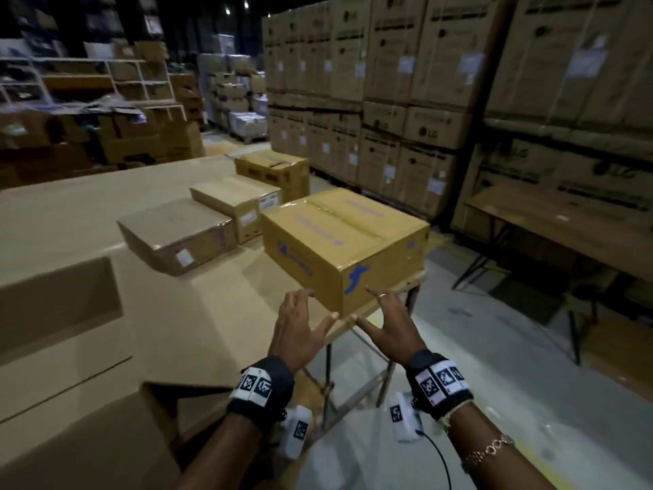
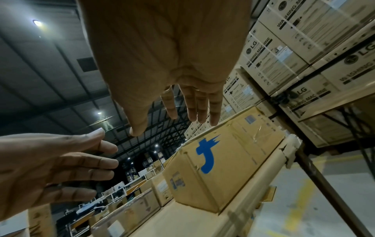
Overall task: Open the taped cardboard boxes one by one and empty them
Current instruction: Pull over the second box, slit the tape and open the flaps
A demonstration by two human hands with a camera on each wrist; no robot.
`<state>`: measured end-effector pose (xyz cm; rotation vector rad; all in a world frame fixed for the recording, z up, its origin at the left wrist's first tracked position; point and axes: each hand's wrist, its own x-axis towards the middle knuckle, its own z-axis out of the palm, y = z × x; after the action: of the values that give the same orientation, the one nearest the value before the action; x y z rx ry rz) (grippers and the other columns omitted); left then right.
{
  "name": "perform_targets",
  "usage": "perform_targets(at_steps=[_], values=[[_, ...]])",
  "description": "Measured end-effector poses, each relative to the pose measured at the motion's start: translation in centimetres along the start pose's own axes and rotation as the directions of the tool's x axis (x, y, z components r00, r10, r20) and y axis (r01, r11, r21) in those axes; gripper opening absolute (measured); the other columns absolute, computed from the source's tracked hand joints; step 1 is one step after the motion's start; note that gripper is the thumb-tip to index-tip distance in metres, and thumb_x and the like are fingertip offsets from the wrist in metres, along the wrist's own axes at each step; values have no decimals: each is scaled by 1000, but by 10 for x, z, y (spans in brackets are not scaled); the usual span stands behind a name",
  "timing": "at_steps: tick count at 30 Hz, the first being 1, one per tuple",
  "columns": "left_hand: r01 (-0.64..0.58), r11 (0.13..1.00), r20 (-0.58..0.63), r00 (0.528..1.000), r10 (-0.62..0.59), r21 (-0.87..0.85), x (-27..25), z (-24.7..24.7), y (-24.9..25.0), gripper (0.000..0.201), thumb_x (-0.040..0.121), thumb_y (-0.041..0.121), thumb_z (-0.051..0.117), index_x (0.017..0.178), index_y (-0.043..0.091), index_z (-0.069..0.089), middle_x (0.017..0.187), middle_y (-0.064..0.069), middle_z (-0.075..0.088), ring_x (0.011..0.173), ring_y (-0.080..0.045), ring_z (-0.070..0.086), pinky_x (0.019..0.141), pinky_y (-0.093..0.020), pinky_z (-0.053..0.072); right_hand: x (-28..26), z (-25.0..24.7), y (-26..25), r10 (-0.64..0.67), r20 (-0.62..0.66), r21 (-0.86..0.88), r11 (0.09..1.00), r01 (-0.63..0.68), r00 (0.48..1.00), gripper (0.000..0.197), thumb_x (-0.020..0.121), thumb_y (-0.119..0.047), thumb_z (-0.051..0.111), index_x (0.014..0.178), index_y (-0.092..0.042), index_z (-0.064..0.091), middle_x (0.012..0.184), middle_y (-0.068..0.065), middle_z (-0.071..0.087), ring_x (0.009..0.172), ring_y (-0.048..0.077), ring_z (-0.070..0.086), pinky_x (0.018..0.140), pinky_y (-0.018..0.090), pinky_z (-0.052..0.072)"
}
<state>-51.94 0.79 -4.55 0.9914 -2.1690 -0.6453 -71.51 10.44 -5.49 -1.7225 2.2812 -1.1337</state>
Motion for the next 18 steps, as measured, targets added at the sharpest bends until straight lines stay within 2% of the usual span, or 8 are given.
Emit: perform_targets(at_steps=[6, 9, 13, 15, 18], values=[[74, 996, -31, 997, -76, -59, 88, 35, 14, 53, 91, 56, 62, 129, 21, 50, 126, -6, 49, 115, -29, 52, 92, -39, 45, 82, -36, 43, -13, 24, -119, 993, 16, 1000, 69, 91, -60, 59, 149, -29, 37, 139, 0, 47, 129, 18, 46, 97, 31, 42], [78, 996, -47, 996, -80, -44, 125, 51, 14, 49, 91, 53, 63, 127, 22, 51, 125, -5, 52, 115, -28, 52, 91, -38, 44, 116, -43, 65, -22, 13, -132, 991, 23, 1000, 68, 91, -61, 57, 148, -29, 38, 141, -1, 46, 131, 18, 45, 99, 34, 44], [127, 992, -33, 991, -127, 11, 153, 74, 14, 54, 91, 55, 61, 131, 19, 53, 130, -7, 55, 121, -30, 48, 101, -42, 41, 149, -45, 94, 8, -25, -116, 993, -11, 1000, 68, 90, -60, 59, 146, -26, 41, 140, 0, 48, 132, 18, 45, 105, 42, 42], [149, 987, -10, 989, -149, 59, 165, 83, 10, 59, 91, 60, 58, 134, 19, 52, 136, -6, 54, 127, -31, 45, 106, -44, 39, 170, -45, 106, -19, -27, -139, 990, 15, 999, 67, 90, -57, 62, 145, -23, 44, 138, 2, 49, 129, 21, 47, 105, 43, 41], [269, 941, 97, 951, -293, 204, 179, 102, 1, 72, 87, 80, 37, 138, 30, 43, 149, 0, 39, 139, -41, 32, 107, -57, 36, 200, -44, 130, 1, -35, -211, 978, -8, 999, 67, 89, -56, 64, 144, -21, 46, 139, 8, 48, 130, 26, 46, 106, 46, 40]])
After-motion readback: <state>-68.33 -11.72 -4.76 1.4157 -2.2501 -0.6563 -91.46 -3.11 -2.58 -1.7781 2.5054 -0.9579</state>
